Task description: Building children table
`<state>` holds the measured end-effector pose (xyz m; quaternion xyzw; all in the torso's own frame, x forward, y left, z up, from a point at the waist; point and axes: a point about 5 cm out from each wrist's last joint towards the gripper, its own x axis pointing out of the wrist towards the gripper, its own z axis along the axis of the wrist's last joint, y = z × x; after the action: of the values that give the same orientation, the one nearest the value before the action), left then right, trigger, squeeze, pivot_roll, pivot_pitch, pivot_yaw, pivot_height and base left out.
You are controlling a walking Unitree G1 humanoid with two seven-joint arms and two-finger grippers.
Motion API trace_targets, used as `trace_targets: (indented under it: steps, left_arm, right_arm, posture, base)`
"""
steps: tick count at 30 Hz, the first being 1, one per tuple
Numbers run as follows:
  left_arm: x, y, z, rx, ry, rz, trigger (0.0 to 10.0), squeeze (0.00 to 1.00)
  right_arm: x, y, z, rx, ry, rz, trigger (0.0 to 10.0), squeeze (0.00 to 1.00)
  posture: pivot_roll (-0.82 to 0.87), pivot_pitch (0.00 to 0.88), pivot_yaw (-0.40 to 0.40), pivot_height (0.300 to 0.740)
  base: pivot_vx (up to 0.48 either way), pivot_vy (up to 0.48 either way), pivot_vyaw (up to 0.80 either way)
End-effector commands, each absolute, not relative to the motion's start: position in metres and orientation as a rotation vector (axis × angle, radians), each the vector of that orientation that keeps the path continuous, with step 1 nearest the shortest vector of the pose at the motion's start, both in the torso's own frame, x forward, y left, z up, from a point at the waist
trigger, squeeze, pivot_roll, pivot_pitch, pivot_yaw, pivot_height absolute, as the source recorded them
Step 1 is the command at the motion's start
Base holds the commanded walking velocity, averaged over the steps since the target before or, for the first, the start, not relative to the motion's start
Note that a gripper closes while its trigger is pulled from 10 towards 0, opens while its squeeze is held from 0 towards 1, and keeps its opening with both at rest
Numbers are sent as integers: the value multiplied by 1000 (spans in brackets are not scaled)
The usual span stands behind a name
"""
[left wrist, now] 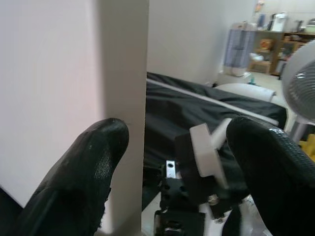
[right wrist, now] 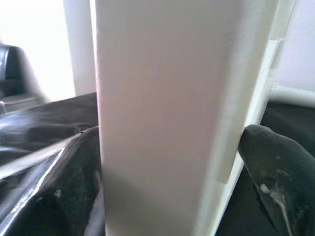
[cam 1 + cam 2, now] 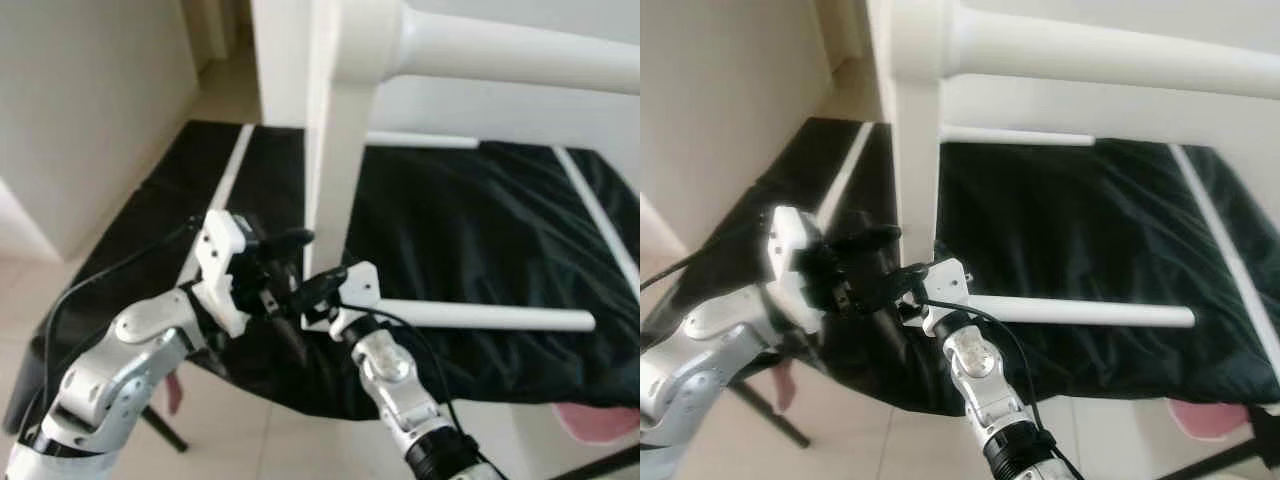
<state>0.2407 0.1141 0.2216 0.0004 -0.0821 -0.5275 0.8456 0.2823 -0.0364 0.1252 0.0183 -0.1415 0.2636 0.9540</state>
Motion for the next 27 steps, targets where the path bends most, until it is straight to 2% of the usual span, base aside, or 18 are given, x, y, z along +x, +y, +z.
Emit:
trace_targets:
  steps: [1, 3, 5, 16, 18, 25, 27]
  left_arm:
    - [233, 111, 224, 29, -178, -1238, 10000, 0]
    - [232, 111, 223, 33, -172, -1241, 10000, 0]
    - [230, 110, 221, 34, -157, -1258, 10000, 0]
    - [225, 113, 220, 37, -122, -1302, 10000, 0]
    - [217, 116, 215, 29, -68, -1357, 10000, 0]
    - [211, 120, 205, 56, 3, -1398, 10000, 0]
    - [211, 123, 198, 83, 46, -1398, 10000, 0]
  right_arm:
    - [280, -38, 128, 62, -283, 567, 10000, 0]
    - [279, -43, 129, 76, -271, 574, 10000, 0]
    - [272, -60, 127, 43, -261, 593, 10000, 0]
    - [253, -97, 123, -30, -232, 606, 10000, 0]
    - [245, -112, 125, -35, -208, 607, 10000, 0]
    - [241, -132, 124, -14, -152, 631, 10000, 0]
    - [241, -144, 118, -64, -112, 625, 10000, 0]
  posture:
    - [88, 24, 10, 740]
    - [88, 24, 10, 740]
    - [82, 30, 8, 740]
    - [76, 33, 4, 740]
    - [72, 34, 6, 740]
    - [65, 32, 8, 740]
    - [61, 29, 10, 740]
  base:
    - [0, 0, 0]
    - [0, 0, 0]
    - [0, 0, 0]
    - [0, 0, 0]
    - [0, 0, 0]
    - [0, 0, 0]
    - [0, 0, 0]
